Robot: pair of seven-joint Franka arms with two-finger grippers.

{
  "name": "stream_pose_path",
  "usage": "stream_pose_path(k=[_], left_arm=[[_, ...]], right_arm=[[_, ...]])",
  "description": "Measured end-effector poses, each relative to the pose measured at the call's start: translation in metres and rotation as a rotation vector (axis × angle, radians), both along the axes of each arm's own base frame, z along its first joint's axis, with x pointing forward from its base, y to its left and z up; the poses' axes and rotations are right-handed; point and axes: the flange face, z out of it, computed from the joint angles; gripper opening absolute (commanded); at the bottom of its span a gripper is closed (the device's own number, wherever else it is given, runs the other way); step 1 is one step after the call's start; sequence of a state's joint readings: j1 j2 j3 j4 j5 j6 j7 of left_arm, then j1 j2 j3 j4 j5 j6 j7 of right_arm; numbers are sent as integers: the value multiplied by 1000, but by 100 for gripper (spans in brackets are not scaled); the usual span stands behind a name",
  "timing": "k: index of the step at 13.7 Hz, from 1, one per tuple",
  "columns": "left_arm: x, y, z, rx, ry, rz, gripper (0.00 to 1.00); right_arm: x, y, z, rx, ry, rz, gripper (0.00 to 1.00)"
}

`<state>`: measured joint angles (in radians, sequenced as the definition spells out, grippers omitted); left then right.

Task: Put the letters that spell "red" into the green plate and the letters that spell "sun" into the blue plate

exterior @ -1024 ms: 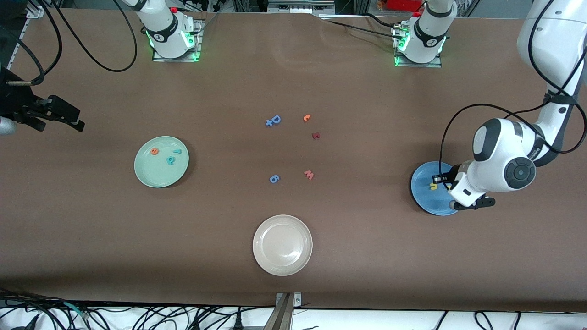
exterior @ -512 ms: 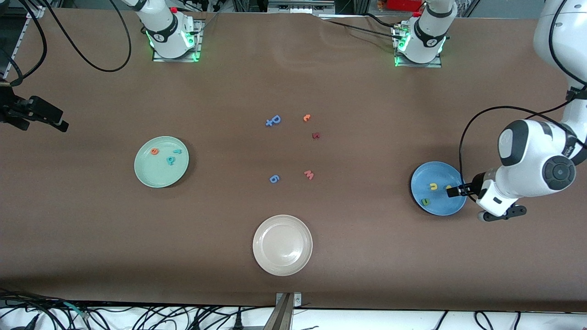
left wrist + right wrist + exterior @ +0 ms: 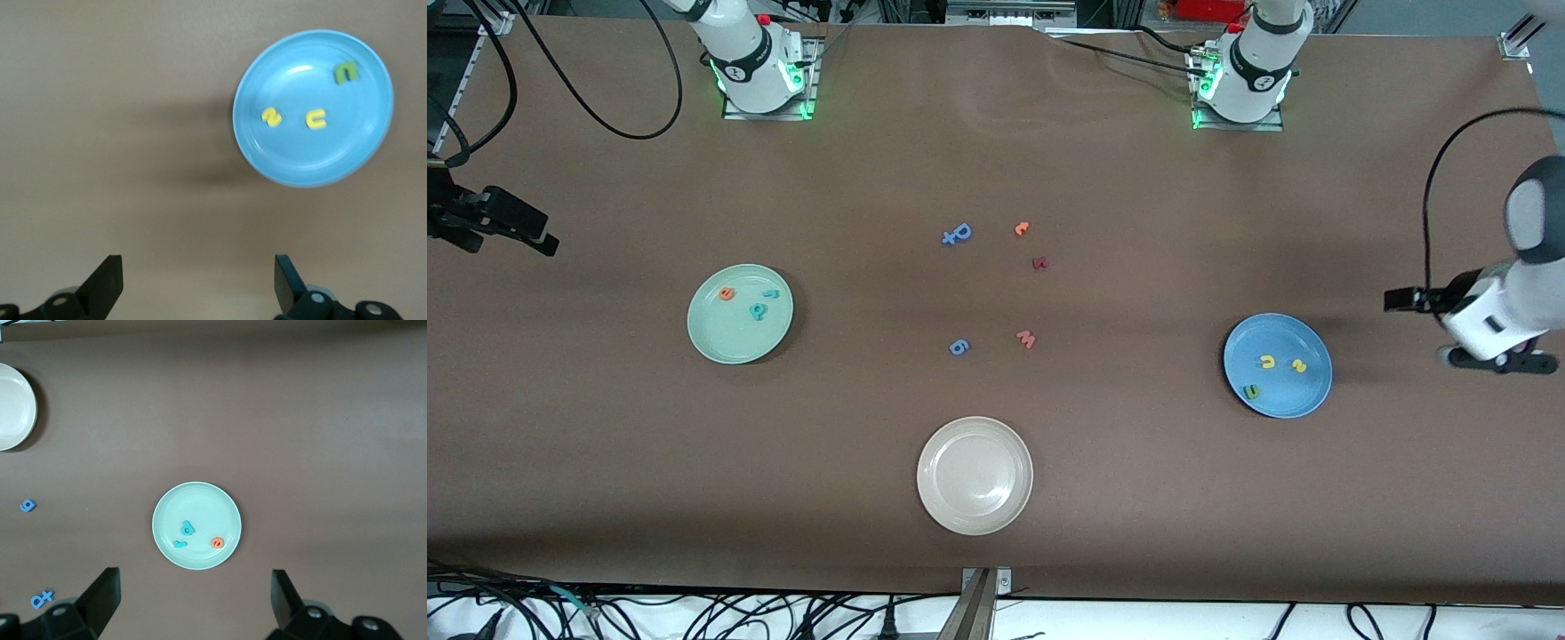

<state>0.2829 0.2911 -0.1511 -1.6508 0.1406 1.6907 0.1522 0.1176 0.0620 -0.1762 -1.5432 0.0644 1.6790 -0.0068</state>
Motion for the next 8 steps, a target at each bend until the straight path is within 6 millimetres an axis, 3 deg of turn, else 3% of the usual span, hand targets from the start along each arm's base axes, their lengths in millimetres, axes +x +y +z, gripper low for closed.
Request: stream_pose_path(k=[3, 8], left_arm=[[-22, -23, 74, -11, -68, 15, 100], [-49, -71, 157, -41, -126, 52, 100]], right_arm=[[0, 0, 0, 0, 0, 0, 100], [0, 0, 0, 0, 0, 0, 100]])
